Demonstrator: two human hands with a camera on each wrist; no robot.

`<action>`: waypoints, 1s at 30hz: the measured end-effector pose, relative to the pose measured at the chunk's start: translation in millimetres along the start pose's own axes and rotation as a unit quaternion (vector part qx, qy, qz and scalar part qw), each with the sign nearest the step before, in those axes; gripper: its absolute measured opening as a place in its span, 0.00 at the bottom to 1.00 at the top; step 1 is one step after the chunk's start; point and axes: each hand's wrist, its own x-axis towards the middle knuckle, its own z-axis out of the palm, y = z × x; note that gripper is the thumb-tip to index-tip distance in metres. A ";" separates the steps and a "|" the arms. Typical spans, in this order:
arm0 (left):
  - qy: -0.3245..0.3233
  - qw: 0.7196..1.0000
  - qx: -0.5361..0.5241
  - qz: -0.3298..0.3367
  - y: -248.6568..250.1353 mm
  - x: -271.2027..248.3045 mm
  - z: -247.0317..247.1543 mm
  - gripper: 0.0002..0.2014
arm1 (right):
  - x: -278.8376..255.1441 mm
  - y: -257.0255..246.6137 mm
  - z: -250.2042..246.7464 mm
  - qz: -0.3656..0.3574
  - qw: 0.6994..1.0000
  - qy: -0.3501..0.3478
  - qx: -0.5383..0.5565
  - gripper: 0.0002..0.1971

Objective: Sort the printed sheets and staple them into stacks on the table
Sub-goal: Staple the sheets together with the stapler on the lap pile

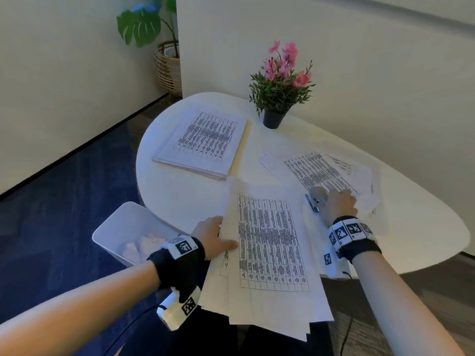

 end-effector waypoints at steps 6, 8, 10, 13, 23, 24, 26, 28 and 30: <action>0.138 0.984 -0.072 0.091 10.5 -10.3 -22.5 0.27 | -21.9 -13.8 -3.8 -0.070 0.951 -0.011 0.300 0.42; 0.184 0.966 -0.122 0.134 17.8 -16.3 -37.9 0.26 | -19.9 -20.8 -3.4 -0.021 0.905 -0.080 0.418 0.58; 0.208 0.947 -0.166 0.182 25.9 -18.8 -52.3 0.22 | -21.8 -31.1 -8.7 -0.013 0.848 -0.114 0.518 0.63; 0.216 0.925 -0.210 0.234 41.2 -18.5 -66.9 0.15 | -42.5 -58.3 -34.0 -0.101 0.746 -0.094 0.651 0.33; 0.281 0.871 -0.255 0.311 89.2 -7.3 -109.0 0.28 | -54.2 -80.5 -78.5 -0.225 0.713 0.019 0.664 0.12; 0.288 0.867 -0.254 0.316 93.3 -7.2 -111.0 0.28 | -53.3 -80.3 -77.3 -0.227 0.719 0.013 0.656 0.11; 0.309 0.859 -0.248 0.325 103.1 -8.3 -113.6 0.25 | -55.1 -81.6 -78.5 -0.234 0.722 0.015 0.651 0.10; 0.329 0.848 -0.247 0.334 111.8 -11.0 -115.4 0.19 | -58.4 -83.4 -82.1 -0.241 0.716 0.032 0.655 0.10; 0.344 0.834 -0.251 0.350 118.5 -16.0 -117.2 0.16 | -62.0 -85.9 -86.7 -0.252 0.707 0.050 0.659 0.10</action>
